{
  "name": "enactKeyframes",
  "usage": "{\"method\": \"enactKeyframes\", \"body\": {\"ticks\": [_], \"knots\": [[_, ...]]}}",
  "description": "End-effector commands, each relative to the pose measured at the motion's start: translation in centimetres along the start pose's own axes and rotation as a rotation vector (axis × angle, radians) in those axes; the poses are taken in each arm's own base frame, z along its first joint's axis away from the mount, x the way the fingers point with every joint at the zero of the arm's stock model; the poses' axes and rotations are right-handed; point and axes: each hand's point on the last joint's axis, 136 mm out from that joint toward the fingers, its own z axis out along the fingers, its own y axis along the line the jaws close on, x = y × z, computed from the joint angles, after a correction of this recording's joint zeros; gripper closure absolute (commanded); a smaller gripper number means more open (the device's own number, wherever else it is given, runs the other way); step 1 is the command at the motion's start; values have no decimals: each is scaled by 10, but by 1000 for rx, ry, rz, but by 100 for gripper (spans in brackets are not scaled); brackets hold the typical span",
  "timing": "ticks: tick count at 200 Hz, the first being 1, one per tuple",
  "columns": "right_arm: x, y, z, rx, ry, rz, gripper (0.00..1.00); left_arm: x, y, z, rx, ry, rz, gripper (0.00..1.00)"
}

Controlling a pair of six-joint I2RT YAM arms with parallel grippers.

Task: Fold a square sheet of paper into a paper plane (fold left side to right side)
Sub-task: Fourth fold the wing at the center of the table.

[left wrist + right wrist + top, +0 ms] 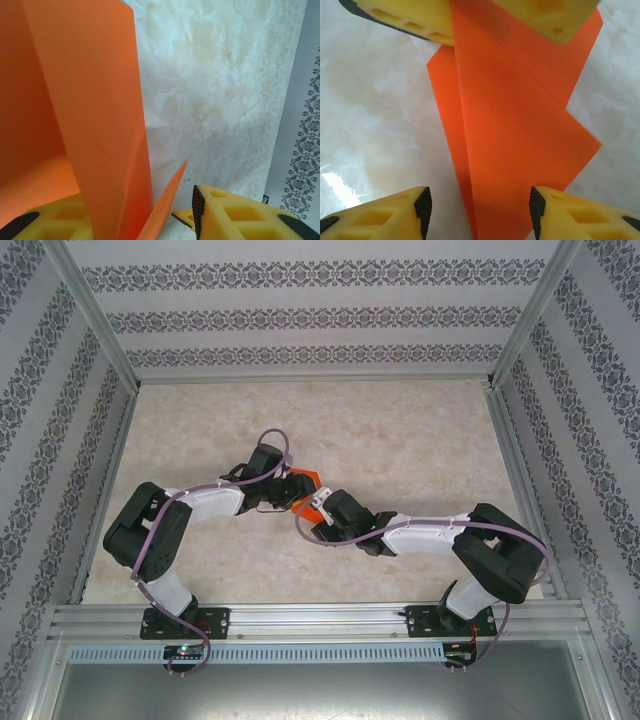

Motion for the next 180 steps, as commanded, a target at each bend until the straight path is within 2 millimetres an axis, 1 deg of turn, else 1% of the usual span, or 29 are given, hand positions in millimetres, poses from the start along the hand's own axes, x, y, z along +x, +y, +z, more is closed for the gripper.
{"method": "enactKeyframes", "body": {"ticks": [1, 23, 46, 66, 102, 148, 180], "knots": [[-8, -2, 3, 42, -13, -45, 45, 1, -18, -2, 28, 11, 6, 56], [-9, 2, 6, 41, -9, -62, 45, 0, -20, -2, 33, 11, 5, 56], [-7, 0, 8, 57, -4, -60, 45, 0, -20, -1, 31, 12, 4, 56], [-6, -1, 9, 64, -1, -61, 48, 0, -19, -2, 28, 12, 4, 56], [-3, -4, 8, 78, 8, -57, 64, 0, -17, -4, 9, 9, 12, 55], [2, -6, 9, 85, 24, -56, 80, 1, -13, -9, -14, 3, 26, 53], [2, -5, 9, 81, 21, -43, 87, 2, -11, -11, -21, 0, 27, 53]]}}
